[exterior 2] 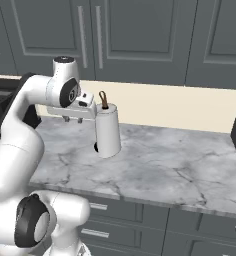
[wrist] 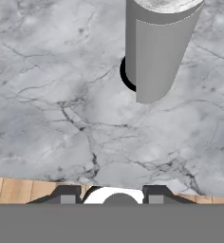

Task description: Move the ketchup and mayonnaise from the cabinet to the dining counter.

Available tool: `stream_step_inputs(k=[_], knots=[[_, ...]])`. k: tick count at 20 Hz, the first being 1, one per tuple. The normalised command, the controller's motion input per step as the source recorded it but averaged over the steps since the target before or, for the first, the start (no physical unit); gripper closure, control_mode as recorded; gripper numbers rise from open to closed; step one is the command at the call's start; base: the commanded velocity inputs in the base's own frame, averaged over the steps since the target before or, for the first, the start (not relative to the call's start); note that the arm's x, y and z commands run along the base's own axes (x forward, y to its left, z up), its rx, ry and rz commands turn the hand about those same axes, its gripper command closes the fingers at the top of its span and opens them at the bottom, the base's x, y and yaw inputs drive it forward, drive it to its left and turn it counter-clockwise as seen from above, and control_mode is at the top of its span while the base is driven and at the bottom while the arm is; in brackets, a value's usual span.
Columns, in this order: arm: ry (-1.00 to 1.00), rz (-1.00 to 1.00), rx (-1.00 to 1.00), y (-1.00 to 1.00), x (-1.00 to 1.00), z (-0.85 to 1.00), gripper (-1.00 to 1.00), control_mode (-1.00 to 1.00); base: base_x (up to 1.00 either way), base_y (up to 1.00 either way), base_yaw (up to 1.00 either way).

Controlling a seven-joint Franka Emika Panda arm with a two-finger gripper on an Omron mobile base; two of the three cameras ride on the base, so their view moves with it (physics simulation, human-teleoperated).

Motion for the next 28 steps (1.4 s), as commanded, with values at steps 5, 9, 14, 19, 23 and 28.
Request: stream_step_inputs(k=[5, 9, 14, 19, 23, 28], knots=[[-0.11, 0.0, 0.0, 0.0, -0.21, 0.0, -1.0, -1.0, 0.0, 0.0, 0.0], [-0.28, 0.0, 0.07, -0.09, -0.35, 0.16, -1.0, -1.0, 0.0, 0.0, 0.0], [-0.3, 0.0, 0.12, -0.22, -0.14, 0.45, -1.0, -1.0, 0.0, 0.0, 0.0], [-0.29, -0.03, 0.05, -0.2, -0.01, 0.58, -1.0, -1.0, 0.0, 0.0, 0.0], [-0.25, -0.05, 0.0, -0.07, 0.03, 0.62, -1.0, -1.0, 0.0, 0.0, 0.0], [-0.27, -0.06, 0.0, -0.05, 0.06, 0.56, -1.0, -1.0, 0.0, 0.0, 0.0]])
